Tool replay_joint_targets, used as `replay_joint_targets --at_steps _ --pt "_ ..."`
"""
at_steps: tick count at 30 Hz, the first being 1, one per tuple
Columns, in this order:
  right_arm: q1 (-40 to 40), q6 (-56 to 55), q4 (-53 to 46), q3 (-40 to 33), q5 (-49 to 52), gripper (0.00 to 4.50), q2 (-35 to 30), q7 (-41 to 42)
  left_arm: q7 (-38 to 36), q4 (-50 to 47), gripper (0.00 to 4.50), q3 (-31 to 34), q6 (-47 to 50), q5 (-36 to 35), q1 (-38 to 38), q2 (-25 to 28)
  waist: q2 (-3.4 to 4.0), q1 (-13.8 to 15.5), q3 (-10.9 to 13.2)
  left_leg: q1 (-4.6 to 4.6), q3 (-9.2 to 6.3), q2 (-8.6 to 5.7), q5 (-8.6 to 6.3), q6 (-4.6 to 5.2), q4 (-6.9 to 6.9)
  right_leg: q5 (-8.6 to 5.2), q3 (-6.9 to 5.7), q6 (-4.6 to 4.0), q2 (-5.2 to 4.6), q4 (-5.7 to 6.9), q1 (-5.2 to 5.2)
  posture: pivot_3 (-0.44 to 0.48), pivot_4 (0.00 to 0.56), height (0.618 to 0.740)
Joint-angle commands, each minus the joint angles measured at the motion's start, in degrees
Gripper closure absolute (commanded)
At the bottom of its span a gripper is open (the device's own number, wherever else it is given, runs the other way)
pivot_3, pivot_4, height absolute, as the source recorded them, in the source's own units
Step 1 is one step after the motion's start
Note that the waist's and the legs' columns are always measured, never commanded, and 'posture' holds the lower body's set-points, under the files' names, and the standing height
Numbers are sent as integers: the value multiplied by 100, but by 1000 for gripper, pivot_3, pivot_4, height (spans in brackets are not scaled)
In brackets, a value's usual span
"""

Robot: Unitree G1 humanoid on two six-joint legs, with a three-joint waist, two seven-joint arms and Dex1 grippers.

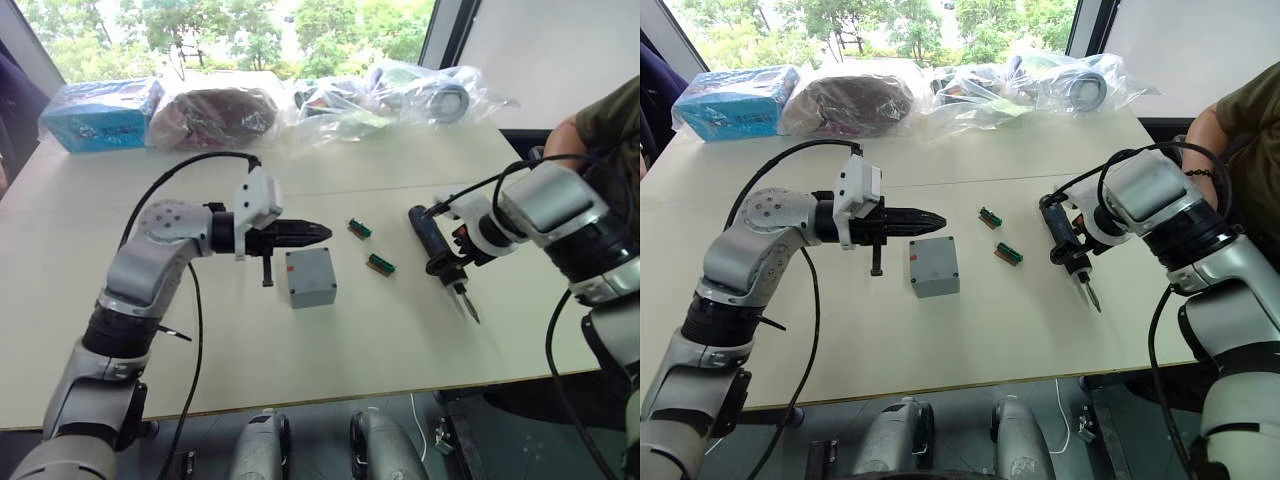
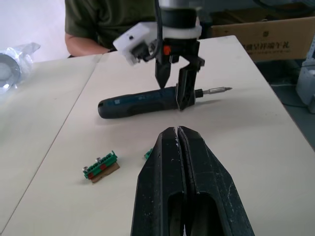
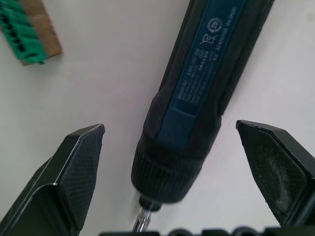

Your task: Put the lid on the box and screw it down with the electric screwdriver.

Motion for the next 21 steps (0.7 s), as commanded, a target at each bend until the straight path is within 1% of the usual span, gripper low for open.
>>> replay_joint_targets --at_steps 1,7,10,13,15,16,18,21 --pt "-322 -383 819 113 -300 41 209 227 111 -272 4500 65 -124 102 138 61 0 0 0 0 0 1 0 0 0 0 0 0 0 1 0 0 150 740" --pt "-426 -800 1516 381 -650 41 537 663 263 -420 4500 78 -72 165 319 83 0 -1 -1 1 0 1 0 0 0 0 0 0 1 1 0 0 150 740" --pt "-437 -951 1730 398 -830 670 675 816 333 -456 4500 91 -65 190 352 88 -6 -1 -4 4 0 1 0 0 1 0 0 0 0 1 5 0 150 740" --pt "-499 -1095 1934 347 -1024 1828 817 936 357 -476 4500 111 -41 186 374 118 -6 -9 -4 6 -1 1 0 0 1 0 0 0 1 2 5 0 150 740" --pt "-616 -1176 2078 214 -1129 2489 893 933 362 -480 4500 140 -34 198 391 166 -6 -32 -4 7 -1 2 0 0 1 0 0 0 2 2 5 0 150 740" --pt "-670 -1273 2114 129 -1200 2650 899 898 366 -474 4500 149 -36 212 398 192 -6 -44 -4 8 -1 3 0 -1 1 0 0 0 4 3 5 0 150 740" --pt "-738 -1478 2107 7 -1331 2654 876 859 368 -454 4500 156 -44 223 407 227 -5 -44 -4 8 0 3 0 -1 0 1 0 -1 4 3 5 0 150 740" --pt "-996 -1415 1678 -264 -1370 2655 766 854 331 -364 4500 140 -106 283 426 313 3 -29 1 5 2 2 0 -1 0 2 3 -1 3 5 -1 0 150 740"
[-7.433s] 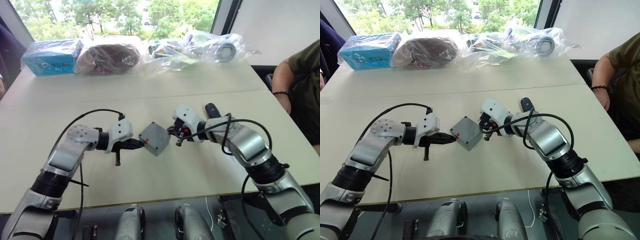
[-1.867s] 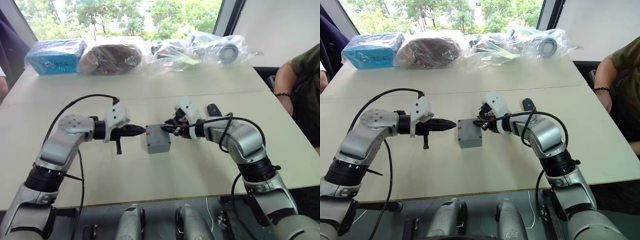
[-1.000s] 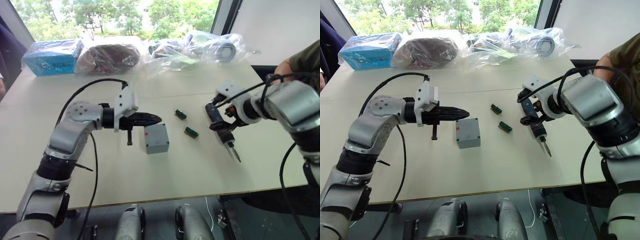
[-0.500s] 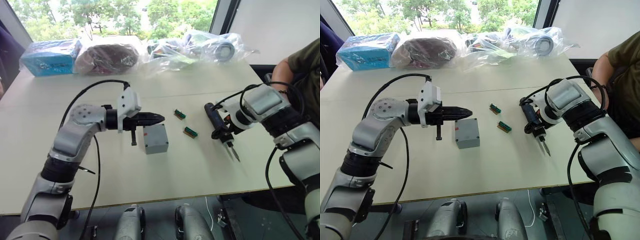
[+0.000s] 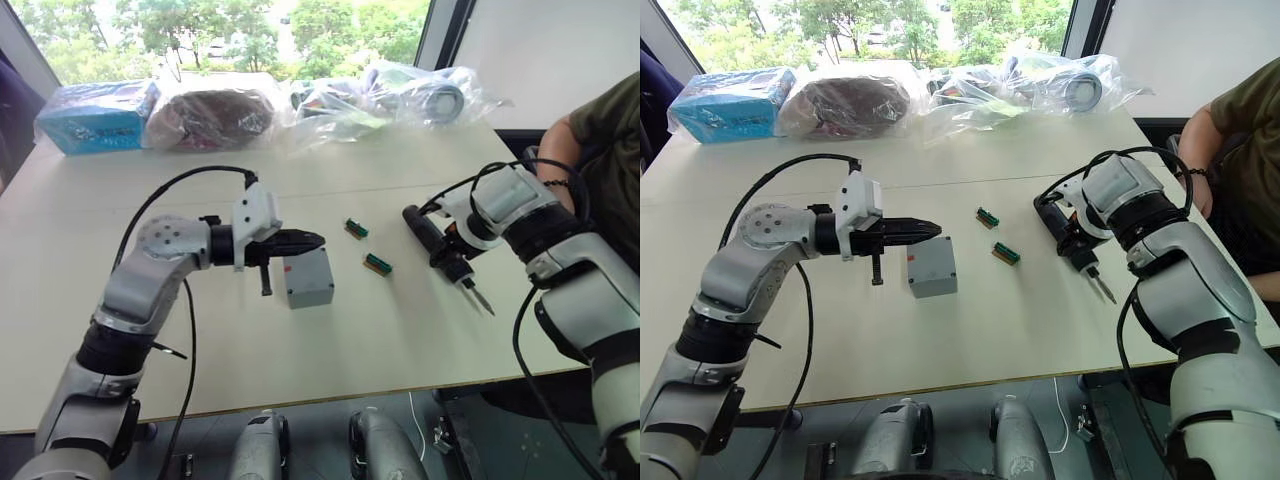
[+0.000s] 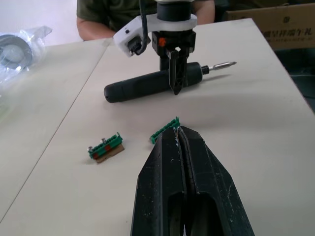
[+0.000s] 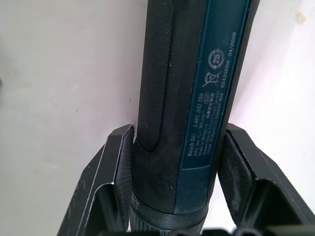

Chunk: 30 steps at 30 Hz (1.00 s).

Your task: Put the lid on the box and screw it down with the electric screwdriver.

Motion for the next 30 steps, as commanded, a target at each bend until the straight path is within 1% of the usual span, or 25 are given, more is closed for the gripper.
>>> replay_joint_targets --at_steps 1,4,6,7,8,9,11,14,18,20,21,22,25,27,30 --pt "-465 -308 -852 -557 -154 2655 -174 -90 -24 2 4500 135 -121 62 -2 122 5 16 3 -2 0 0 0 0 -2 0 0 0 0 0 -3 0 150 740" --pt "-353 -596 -1861 -1039 -58 2655 -309 -177 -42 170 4500 30 -281 242 2 176 8 28 5 -17 0 0 0 0 -7 0 8 0 0 1 -25 0 150 740" --pt "-102 -889 -2580 -1593 101 2655 -232 -371 -56 296 4500 -31 -389 361 -10 166 8 31 5 -19 4 0 0 0 -9 0 10 0 0 0 -28 0 150 740" --pt "58 -929 -2984 -2116 332 2655 -11 -559 -69 350 4500 -38 -397 365 -19 142 8 34 5 -19 8 -1 0 0 -9 0 10 0 1 -1 -27 0 150 740" --pt "173 -926 -3265 -2489 495 2655 157 -693 -83 390 4500 -41 -409 366 -25 127 4 36 3 -19 12 -1 0 0 -10 0 10 0 0 -1 -26 0 150 740" --pt "291 -895 -3557 -2787 685 2655 299 -732 -94 438 4500 -49 -431 384 -29 114 3 33 2 -18 11 0 0 -1 -10 0 8 0 1 -2 -23 0 150 740" --pt "628 -1260 -4206 -3205 941 2655 526 -770 -124 545 4500 -84 -517 474 -27 109 2 44 2 -17 11 1 1 -2 -8 0 8 0 0 0 -22 0 150 740" --pt "1186 -1804 -4993 -4055 1329 2655 1469 -1515 -132 715 4500 -191 -572 633 -89 78 -1 68 -1 -17 2 0 1 -2 -4 0 0 0 -1 -2 -11 0 150 740" --pt "1971 -2864 -5542 -4123 1317 2655 2324 -2116 -98 849 4500 -269 -555 699 -80 -58 -3 73 -2 -17 1 -2 5 -8 1 2 -2 2 -5 0 -6 0 150 740" --pt "2322 -3615 -5648 -4024 1201 2655 2614 -2270 -112 904 4500 -313 -558 738 -32 -87 -3 64 -2 -17 1 -4 5 -9 2 2 -1 3 -5 0 -6 0 150 740" --pt "2489 -3995 -5663 -3895 1067 2655 2662 -2291 -114 928 4500 -335 -565 766 -15 -97 -3 64 -2 -16 -1 -4 5 -9 2 2 -1 3 -5 -1 -4 0 150 740" --pt "2643 -4133 -5640 -3791 1010 2655 2703 -2323 -115 943 4500 -348 -571 787 -6 -103 -3 63 -2 -16 -1 -4 5 -9 2 2 -1 3 -5 -1 -4 0 150 740" --pt "2956 -4256 -5599 -3631 1044 2655 2756 -2296 -70 997 4500 -377 -599 834 7 -188 -3 45 -2 -12 -1 -4 5 -9 1 2 -1 3 -4 0 -3 0 150 740" --pt "3141 -4527 -5594 -3528 983 2655 2809 -2333 -23 1030 4500 -387 -504 815 11 -283 -3 40 -2 -11 -1 -4 5 -9 1 2 -1 3 -4 1 -3 0 150 740" --pt "3278 -4634 -5659 -3485 992 2655 2884 -2436 -18 1119 4500 -451 -479 874 60 -365 -3 28 -2 -10 -2 -3 5 -9 0 2 -1 3 -2 1 -4 0 150 740"
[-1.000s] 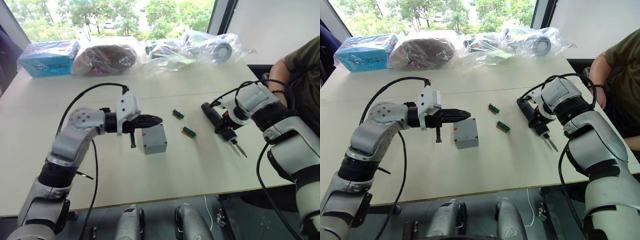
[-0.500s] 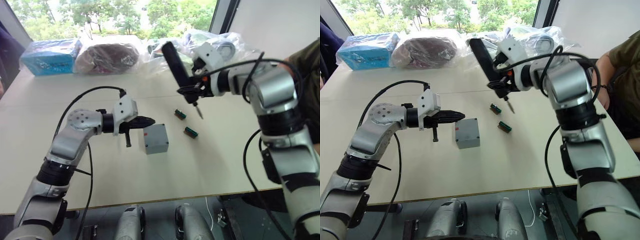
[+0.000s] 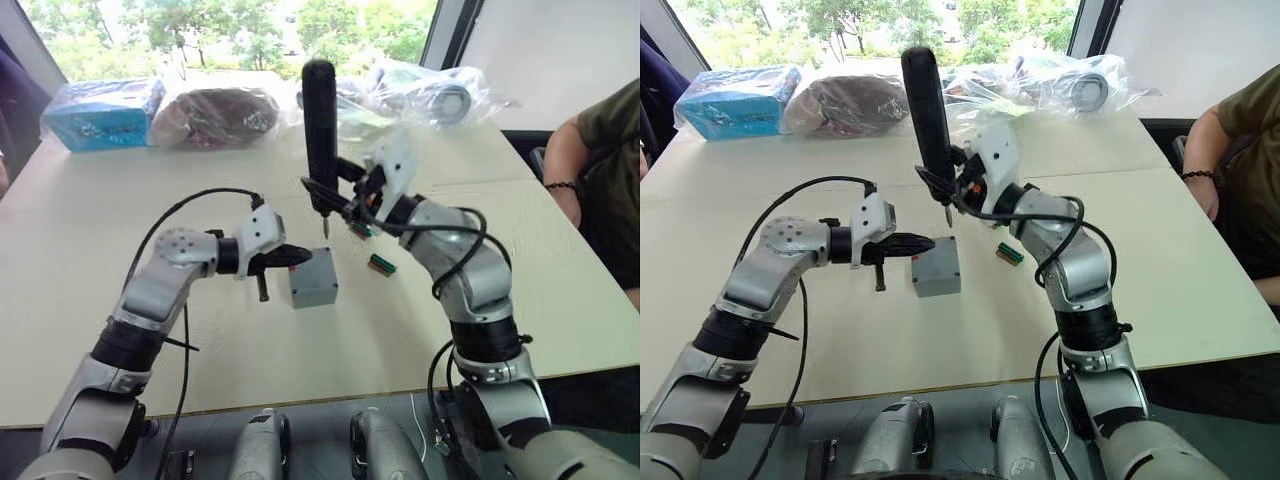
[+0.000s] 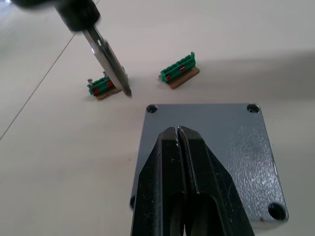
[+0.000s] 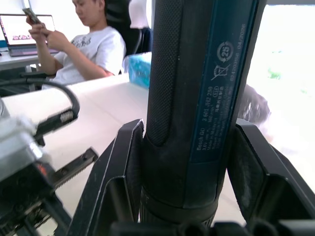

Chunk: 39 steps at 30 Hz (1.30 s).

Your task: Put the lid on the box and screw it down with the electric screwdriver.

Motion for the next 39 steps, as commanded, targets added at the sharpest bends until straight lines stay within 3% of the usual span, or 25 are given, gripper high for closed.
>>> replay_joint_targets --at_steps 1,15,39 --pt "-63 -363 -393 -31 56 2655 117 -120 44 38 4500 10 23 4 40 -84 0 -13 0 1 0 0 0 0 0 0 0 0 1 0 0 0 150 740" --pt "239 -234 -736 -129 245 2655 51 -312 -107 345 4500 -168 -25 354 -62 6 0 2 0 6 -1 1 0 0 0 0 0 0 1 2 4 0 150 740" --pt "554 -534 -523 18 199 2655 80 -394 -111 163 4500 -62 177 281 -26 64 -1 4 -1 10 -2 1 0 0 1 0 0 0 1 2 8 0 150 740"
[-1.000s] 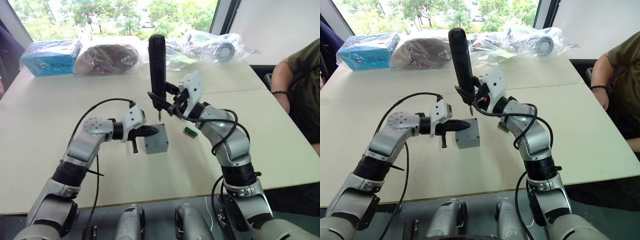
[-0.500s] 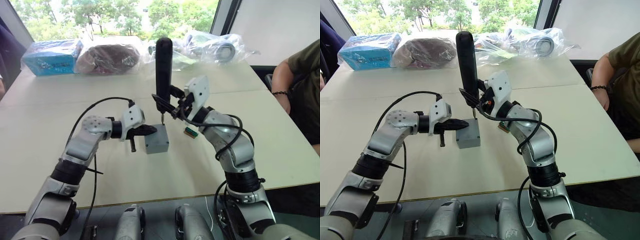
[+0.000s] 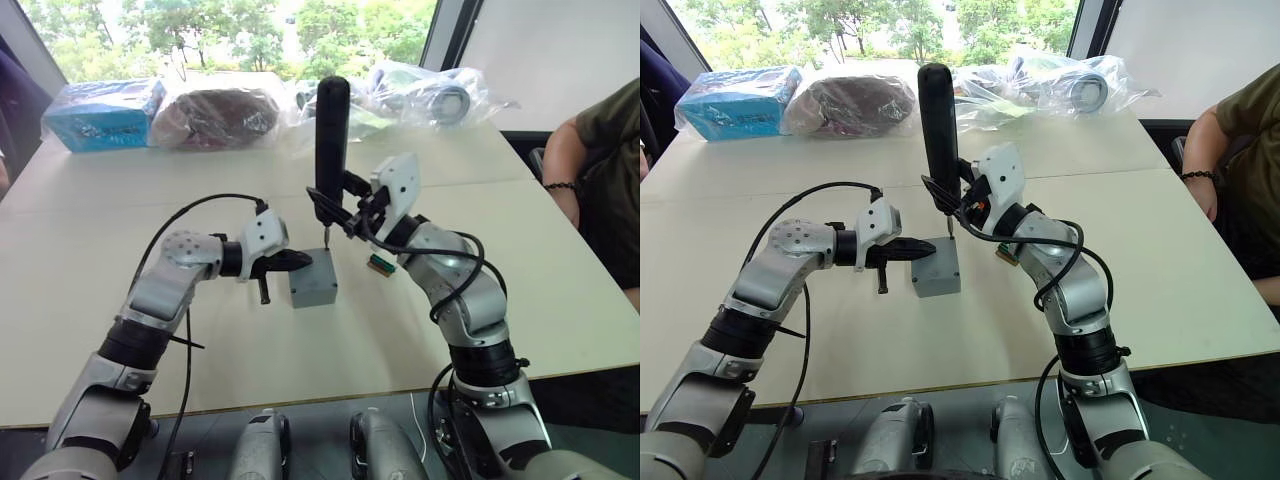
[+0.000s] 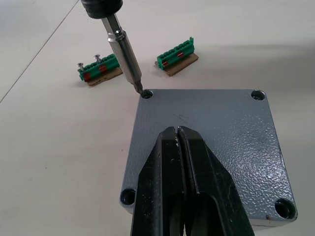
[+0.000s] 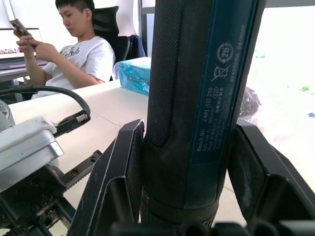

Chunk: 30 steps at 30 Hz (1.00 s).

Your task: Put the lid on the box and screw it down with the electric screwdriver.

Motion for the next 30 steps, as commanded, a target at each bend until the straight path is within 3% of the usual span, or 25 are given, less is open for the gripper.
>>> replay_joint_targets --at_steps 1,17,30 --pt "66 -218 -209 37 52 2655 35 47 10 -63 4500 -3 91 43 29 63 0 2 0 0 -1 0 0 0 0 0 0 0 0 0 0 0 150 740" --pt "374 -415 -71 70 -105 2655 -130 102 -34 -181 4500 -21 215 53 119 164 -2 1 -2 6 -1 0 0 0 0 0 0 0 0 0 5 0 150 740" --pt "641 465 54 410 -205 2655 -362 16 -87 -147 4500 -137 67 220 253 328 -19 6 -71 51 0 1 -1 1 -6 -2 1 -2 0 -3 47 0 150 740"
